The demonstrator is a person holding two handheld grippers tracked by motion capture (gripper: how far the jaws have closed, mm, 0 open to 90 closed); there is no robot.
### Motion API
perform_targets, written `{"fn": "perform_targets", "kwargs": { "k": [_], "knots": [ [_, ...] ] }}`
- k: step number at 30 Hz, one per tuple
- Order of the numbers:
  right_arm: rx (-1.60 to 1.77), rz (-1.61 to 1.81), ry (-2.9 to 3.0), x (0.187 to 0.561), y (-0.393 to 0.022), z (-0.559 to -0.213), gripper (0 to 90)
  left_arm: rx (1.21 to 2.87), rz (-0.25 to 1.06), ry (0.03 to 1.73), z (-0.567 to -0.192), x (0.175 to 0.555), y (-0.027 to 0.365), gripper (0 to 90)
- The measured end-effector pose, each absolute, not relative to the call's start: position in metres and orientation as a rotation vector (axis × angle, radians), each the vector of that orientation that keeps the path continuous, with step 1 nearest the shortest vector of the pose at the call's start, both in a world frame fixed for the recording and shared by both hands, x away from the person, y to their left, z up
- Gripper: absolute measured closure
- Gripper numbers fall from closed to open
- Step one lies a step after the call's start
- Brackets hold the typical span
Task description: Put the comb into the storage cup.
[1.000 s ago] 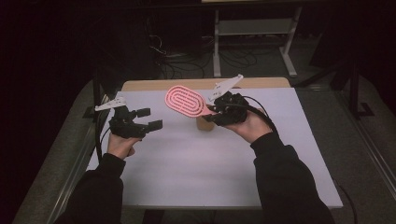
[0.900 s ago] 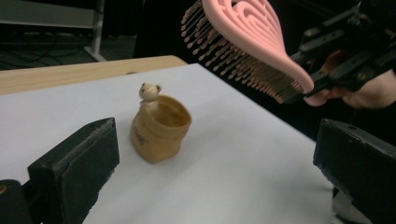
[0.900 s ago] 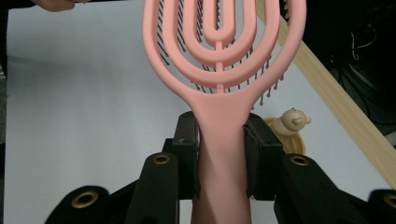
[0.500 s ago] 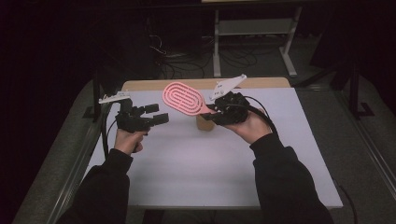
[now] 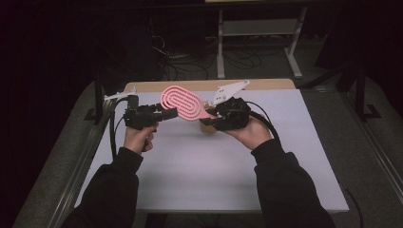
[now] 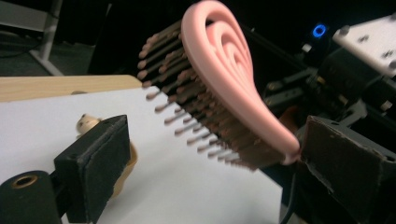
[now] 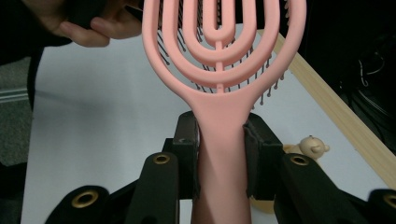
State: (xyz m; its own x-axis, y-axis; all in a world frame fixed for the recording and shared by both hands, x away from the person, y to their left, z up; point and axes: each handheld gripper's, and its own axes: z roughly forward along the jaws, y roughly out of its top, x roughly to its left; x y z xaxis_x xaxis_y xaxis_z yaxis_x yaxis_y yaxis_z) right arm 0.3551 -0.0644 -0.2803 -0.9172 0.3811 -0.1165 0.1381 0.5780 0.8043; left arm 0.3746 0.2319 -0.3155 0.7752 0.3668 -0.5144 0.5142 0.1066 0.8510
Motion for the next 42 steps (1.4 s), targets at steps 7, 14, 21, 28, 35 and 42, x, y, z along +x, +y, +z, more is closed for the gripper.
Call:
{"fn": "perform_targets", "kwargs": {
  "k": [7,14,21,28,35,42],
  "knots": [
    [0.412,1.288,2.545,0.354,-0.06,-0.286,68.4,1.475,-0.137,0.727,-0.311,0.375,0.227,14.9],
    [0.416,1.317,2.54,0.356,-0.058,-0.29,68.5,1.414,-0.199,0.746,-0.309,0.376,0.223,29.1],
    [0.436,1.31,2.545,0.359,-0.056,-0.297,69.4,1.404,-0.204,0.74,-0.308,0.374,0.216,38.2],
    [0.431,1.284,2.555,0.358,-0.053,-0.303,70.9,1.369,-0.181,0.729,-0.306,0.372,0.216,52.9],
    [0.434,1.279,2.562,0.359,-0.052,-0.304,70.6,1.36,-0.187,0.718,-0.307,0.373,0.213,59.8],
    [0.455,1.285,2.569,0.363,-0.052,-0.31,70.0,1.376,-0.174,0.72,-0.308,0.374,0.213,62.2]
  ]
}}
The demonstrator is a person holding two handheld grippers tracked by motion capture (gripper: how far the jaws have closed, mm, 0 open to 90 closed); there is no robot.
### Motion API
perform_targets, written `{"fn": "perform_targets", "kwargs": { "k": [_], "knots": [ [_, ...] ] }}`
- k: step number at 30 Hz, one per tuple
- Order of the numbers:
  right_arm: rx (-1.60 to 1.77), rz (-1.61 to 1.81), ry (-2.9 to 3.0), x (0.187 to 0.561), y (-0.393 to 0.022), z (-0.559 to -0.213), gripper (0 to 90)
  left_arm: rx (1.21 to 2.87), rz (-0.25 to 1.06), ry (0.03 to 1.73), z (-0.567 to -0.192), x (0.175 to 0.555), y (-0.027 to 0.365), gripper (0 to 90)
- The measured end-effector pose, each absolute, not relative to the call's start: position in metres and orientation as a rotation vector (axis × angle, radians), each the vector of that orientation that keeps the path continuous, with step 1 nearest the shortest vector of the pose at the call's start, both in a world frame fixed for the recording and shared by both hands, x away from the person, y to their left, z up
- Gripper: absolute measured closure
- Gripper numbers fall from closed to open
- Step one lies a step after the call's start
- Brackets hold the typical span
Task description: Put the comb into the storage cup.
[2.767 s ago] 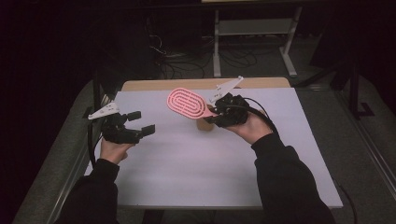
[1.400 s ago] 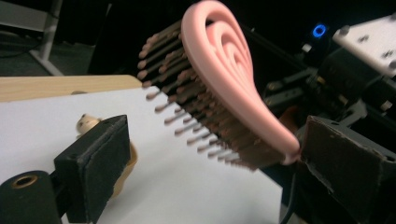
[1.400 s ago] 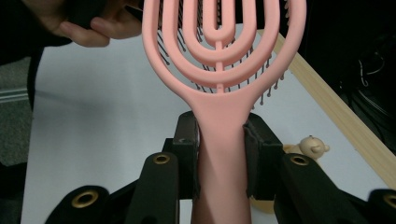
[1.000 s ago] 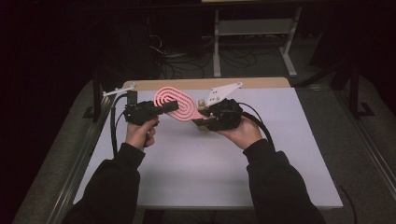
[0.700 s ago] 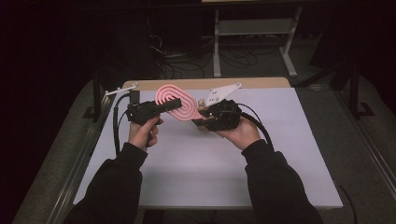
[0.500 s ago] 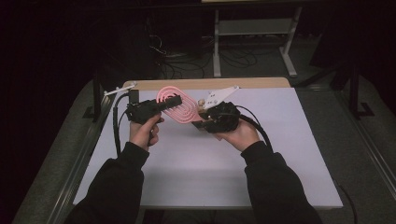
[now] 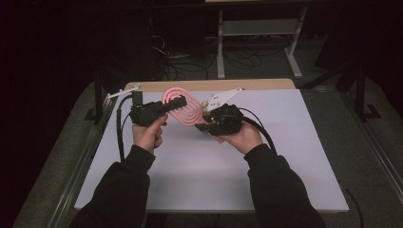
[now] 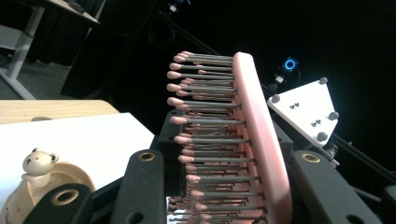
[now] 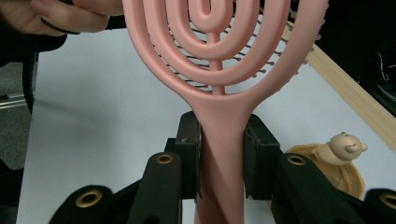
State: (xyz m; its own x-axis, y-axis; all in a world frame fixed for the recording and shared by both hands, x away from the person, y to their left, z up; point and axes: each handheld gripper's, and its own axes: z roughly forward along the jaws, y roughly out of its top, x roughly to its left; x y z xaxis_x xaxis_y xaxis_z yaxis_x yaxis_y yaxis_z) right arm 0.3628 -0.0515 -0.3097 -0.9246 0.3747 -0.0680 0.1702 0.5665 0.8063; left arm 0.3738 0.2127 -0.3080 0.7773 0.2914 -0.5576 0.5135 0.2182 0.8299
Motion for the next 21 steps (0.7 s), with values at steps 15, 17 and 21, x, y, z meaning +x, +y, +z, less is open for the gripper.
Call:
{"fn": "perform_targets", "kwargs": {
  "k": [15,17,21],
  "knots": [
    [0.519,1.298,2.561,0.366,-0.057,-0.318,65.9,1.518,-0.072,0.655,-0.295,0.37,0.202,62.6],
    [0.536,1.303,2.561,0.367,-0.059,-0.32,63.7,1.539,-0.062,0.644,-0.294,0.37,0.199,62.7],
    [0.579,1.306,2.563,0.369,-0.063,-0.323,58.8,1.562,-0.059,0.637,-0.293,0.371,0.194,62.8]
  ]
}}
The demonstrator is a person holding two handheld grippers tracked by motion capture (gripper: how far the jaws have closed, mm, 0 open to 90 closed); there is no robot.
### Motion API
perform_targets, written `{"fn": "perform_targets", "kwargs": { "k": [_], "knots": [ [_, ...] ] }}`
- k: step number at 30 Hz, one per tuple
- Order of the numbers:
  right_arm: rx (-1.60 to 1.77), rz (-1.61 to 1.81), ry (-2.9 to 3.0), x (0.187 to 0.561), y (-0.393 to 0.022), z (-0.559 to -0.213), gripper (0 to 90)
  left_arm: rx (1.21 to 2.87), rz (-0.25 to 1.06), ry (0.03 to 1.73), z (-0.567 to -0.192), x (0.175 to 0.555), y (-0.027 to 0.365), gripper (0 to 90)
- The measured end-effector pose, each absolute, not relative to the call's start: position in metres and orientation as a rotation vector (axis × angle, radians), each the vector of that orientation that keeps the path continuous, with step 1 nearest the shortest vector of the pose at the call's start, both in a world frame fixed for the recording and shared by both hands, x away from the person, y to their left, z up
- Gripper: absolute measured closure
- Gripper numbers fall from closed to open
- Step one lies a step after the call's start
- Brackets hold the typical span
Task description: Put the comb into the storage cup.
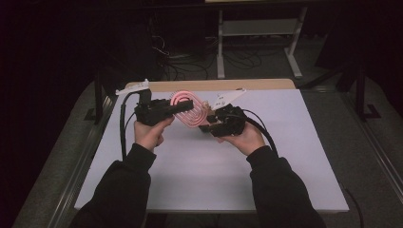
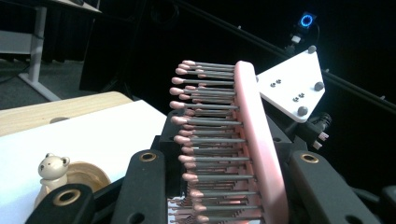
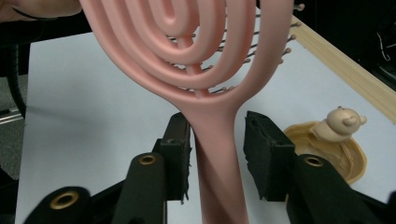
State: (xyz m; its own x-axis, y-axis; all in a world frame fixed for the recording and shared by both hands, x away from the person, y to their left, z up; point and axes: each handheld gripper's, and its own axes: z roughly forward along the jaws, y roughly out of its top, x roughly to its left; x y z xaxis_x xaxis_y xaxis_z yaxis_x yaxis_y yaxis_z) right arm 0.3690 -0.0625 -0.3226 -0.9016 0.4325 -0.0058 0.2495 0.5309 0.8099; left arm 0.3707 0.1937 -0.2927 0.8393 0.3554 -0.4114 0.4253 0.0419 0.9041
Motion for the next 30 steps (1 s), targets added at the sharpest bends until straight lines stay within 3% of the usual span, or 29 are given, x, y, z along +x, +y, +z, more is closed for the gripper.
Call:
{"fn": "perform_targets", "kwargs": {
  "k": [13,22,30],
  "knots": [
    [0.725,1.312,2.558,0.372,-0.082,-0.328,36.5,1.693,0.015,0.596,-0.28,0.372,0.177,63.1],
    [0.851,1.309,2.543,0.377,-0.099,-0.338,13.3,1.712,0.034,0.595,-0.276,0.378,0.174,63.1],
    [0.94,1.336,2.506,0.377,-0.12,-0.343,2.5,1.738,0.094,0.576,-0.265,0.382,0.174,63.2]
  ]
}}
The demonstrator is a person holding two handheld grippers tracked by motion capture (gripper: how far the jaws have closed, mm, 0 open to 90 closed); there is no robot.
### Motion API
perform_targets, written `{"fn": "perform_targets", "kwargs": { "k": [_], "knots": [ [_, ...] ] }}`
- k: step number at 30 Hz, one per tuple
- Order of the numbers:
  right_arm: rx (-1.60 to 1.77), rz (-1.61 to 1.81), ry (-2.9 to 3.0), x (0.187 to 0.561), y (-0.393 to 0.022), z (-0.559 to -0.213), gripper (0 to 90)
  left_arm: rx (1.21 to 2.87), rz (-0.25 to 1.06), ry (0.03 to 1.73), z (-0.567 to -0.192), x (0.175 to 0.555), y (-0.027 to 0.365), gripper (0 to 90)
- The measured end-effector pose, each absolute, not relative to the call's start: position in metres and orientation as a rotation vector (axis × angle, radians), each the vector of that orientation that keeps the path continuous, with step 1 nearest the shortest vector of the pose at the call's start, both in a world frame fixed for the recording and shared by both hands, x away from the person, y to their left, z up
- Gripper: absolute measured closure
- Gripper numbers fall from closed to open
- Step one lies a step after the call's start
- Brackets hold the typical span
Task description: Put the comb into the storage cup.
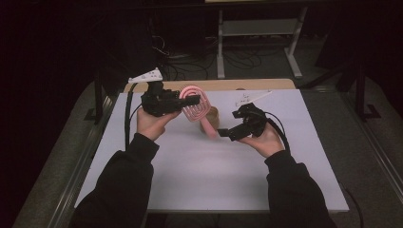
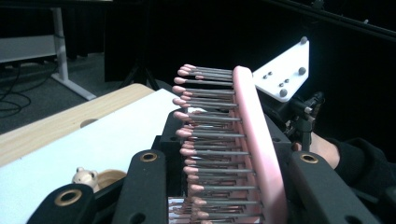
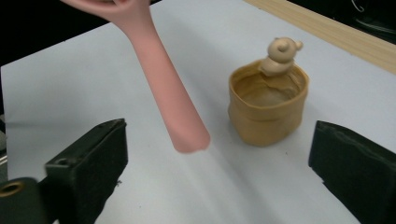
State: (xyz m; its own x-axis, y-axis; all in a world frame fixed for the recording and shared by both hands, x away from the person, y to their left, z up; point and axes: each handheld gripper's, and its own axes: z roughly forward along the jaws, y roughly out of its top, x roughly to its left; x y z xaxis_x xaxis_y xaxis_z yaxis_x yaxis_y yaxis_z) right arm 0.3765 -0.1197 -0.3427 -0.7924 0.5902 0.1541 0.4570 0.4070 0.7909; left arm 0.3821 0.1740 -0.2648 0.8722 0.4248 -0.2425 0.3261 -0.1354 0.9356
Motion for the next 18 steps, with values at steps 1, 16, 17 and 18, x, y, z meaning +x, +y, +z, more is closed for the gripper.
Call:
{"fn": "perform_targets", "kwargs": {
  "k": [1,16,17,18],
  "knots": [
    [0.951,1.336,2.503,0.377,-0.122,-0.343,1.1,1.736,0.097,0.575,-0.263,0.382,0.174,63.2],
    [1.034,1.376,2.424,0.363,-0.168,-0.355,0.0,1.719,0.149,0.559,-0.243,0.395,0.171,63.2],
    [1.037,1.386,2.421,0.361,-0.171,-0.356,0.0,1.716,0.15,0.558,-0.242,0.395,0.17,63.2],
    [1.04,1.395,2.416,0.36,-0.174,-0.357,0.0,1.715,0.152,0.555,-0.241,0.396,0.17,63.2]
  ]
}}
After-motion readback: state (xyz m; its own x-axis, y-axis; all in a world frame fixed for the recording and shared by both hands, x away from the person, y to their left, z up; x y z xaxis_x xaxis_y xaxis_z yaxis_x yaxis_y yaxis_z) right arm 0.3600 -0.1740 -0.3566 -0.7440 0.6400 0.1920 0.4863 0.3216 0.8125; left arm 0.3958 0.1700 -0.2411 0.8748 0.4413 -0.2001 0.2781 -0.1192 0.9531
